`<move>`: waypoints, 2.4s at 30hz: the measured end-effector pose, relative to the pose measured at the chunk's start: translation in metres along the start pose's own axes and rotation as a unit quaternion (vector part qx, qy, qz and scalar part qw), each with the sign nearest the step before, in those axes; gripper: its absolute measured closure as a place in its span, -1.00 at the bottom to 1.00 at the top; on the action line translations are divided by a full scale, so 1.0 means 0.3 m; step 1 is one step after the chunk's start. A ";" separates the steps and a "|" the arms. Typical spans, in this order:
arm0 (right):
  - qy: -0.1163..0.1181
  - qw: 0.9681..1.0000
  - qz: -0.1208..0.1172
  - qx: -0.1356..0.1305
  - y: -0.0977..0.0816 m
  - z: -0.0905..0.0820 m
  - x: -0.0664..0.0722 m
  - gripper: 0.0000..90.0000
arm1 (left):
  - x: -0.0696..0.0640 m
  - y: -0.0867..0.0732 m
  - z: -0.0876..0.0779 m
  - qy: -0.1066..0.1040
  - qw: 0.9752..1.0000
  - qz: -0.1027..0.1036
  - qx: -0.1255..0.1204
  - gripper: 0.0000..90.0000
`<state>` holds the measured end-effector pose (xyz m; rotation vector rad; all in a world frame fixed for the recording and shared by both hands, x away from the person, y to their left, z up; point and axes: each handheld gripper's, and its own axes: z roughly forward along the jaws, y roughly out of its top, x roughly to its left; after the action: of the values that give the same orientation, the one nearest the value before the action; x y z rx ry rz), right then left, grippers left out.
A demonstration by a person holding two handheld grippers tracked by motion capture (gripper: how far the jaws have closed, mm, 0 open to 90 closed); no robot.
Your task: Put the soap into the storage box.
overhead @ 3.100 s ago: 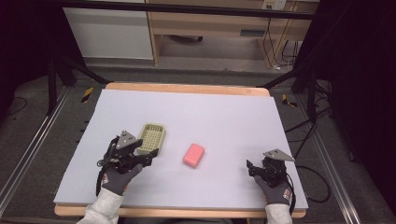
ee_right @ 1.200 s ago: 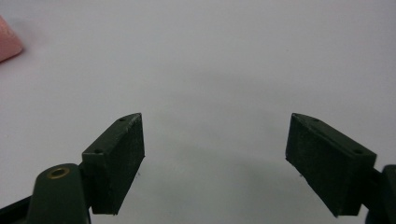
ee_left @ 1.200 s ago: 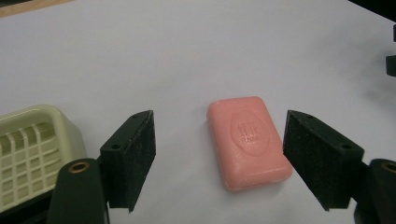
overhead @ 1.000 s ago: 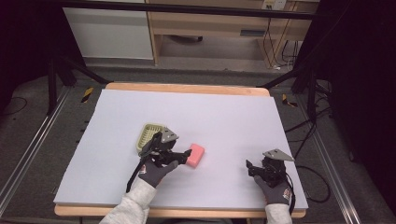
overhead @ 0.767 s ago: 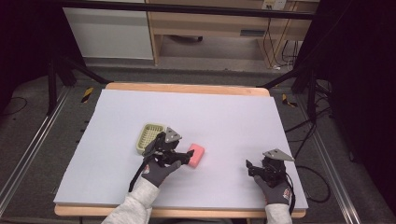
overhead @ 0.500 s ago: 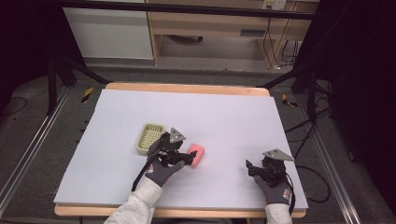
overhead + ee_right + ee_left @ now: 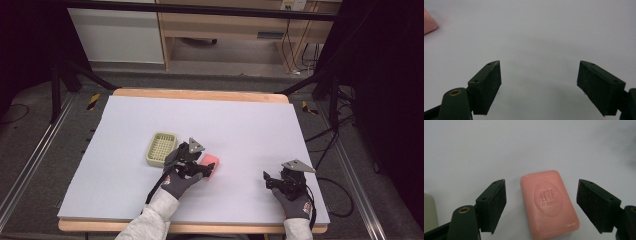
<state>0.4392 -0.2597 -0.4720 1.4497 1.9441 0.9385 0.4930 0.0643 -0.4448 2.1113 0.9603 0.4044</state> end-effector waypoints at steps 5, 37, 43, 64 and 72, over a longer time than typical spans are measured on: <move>0.005 1.000 0.005 0.001 0.000 -0.003 0.000 -0.56 | -0.007 0.000 0.021 0.001 1.000 0.002 0.006 -0.48; 0.007 1.000 0.003 0.004 -0.001 0.003 0.002 -0.57 | -0.016 -0.022 0.093 -0.001 0.999 0.003 0.041 -0.43; 0.008 1.000 0.002 0.004 -0.001 0.002 0.002 -0.57 | -0.019 -0.025 0.101 -0.006 0.999 0.004 0.046 -0.39; 0.006 1.000 0.001 0.007 -0.002 0.005 0.003 -0.57 | -0.024 -0.032 0.115 -0.004 0.998 0.004 0.060 -0.26; 0.006 1.000 0.000 0.007 -0.002 0.005 0.003 -0.57 | -0.025 -0.032 0.113 -0.003 0.998 0.008 0.062 -0.19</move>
<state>0.4399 -0.2586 -0.4733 1.4554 1.9631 0.9380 0.5019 0.0452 -0.4740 2.2318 0.9885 0.3543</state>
